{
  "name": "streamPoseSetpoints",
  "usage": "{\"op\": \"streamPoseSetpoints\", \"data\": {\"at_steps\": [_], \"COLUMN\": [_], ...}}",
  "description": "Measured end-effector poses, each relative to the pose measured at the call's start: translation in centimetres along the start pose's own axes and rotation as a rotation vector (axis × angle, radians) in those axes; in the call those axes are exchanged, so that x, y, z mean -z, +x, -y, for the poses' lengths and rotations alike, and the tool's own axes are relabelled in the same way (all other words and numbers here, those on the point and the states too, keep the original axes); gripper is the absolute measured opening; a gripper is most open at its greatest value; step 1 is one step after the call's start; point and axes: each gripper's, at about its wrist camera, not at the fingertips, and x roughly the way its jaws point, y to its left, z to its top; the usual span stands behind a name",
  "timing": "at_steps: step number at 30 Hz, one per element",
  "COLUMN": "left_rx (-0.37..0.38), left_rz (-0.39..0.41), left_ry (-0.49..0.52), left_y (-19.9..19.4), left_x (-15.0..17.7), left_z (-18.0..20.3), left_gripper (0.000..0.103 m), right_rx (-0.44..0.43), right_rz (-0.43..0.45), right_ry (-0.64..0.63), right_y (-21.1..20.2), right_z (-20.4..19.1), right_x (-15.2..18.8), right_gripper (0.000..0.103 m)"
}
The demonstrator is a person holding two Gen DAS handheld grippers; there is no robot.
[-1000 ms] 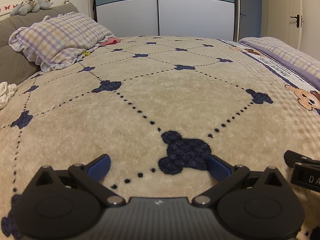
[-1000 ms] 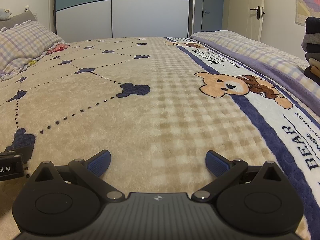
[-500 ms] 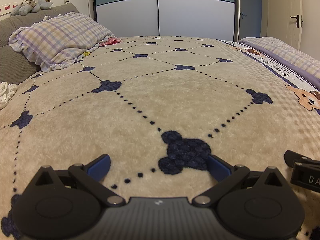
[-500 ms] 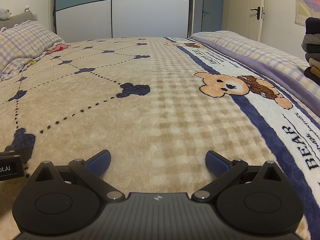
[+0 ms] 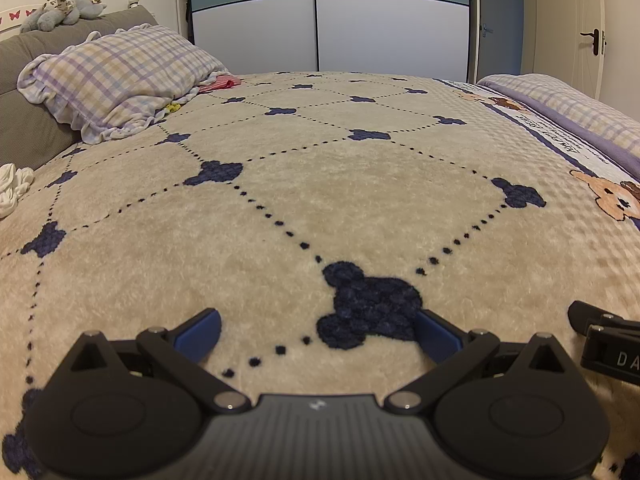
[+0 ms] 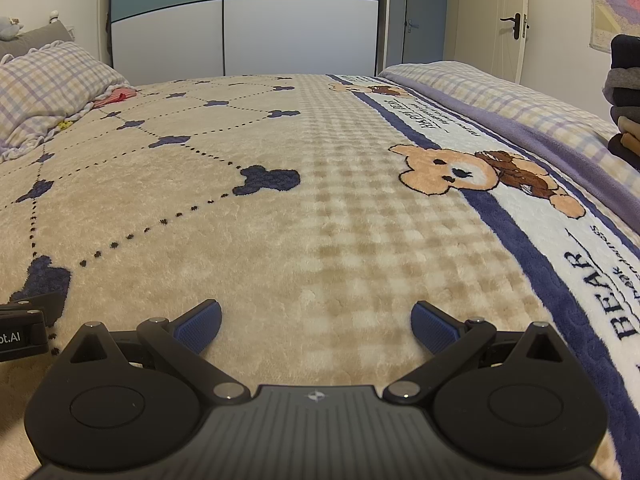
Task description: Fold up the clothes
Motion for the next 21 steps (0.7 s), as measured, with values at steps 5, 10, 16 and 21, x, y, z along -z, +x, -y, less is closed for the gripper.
{"op": "streamPoseSetpoints", "data": {"at_steps": [5, 10, 16, 21], "left_rx": [0.0, 0.0, 0.0, 0.0], "left_rz": [0.0, 0.0, 0.0, 0.0], "left_ry": [0.0, 0.0, 0.0, 0.001], "left_y": [0.0, 0.0, 0.0, -0.01], "left_x": [-0.01, -0.01, -0.01, 0.0], "left_z": [0.03, 0.02, 0.01, -0.02], "left_gripper": [0.103, 0.103, 0.103, 0.103], "right_rx": [0.0, 0.001, 0.001, -0.005], "right_rz": [0.0, 0.0, -0.001, -0.008], "right_ry": [0.0, 0.0, 0.0, 0.007], "right_y": [0.0, 0.02, 0.03, 0.11], "right_z": [0.01, 0.01, -0.01, 0.12], "right_x": [-0.02, -0.02, -0.02, -0.07], "right_gripper": [0.103, 0.103, 0.103, 0.103]}}
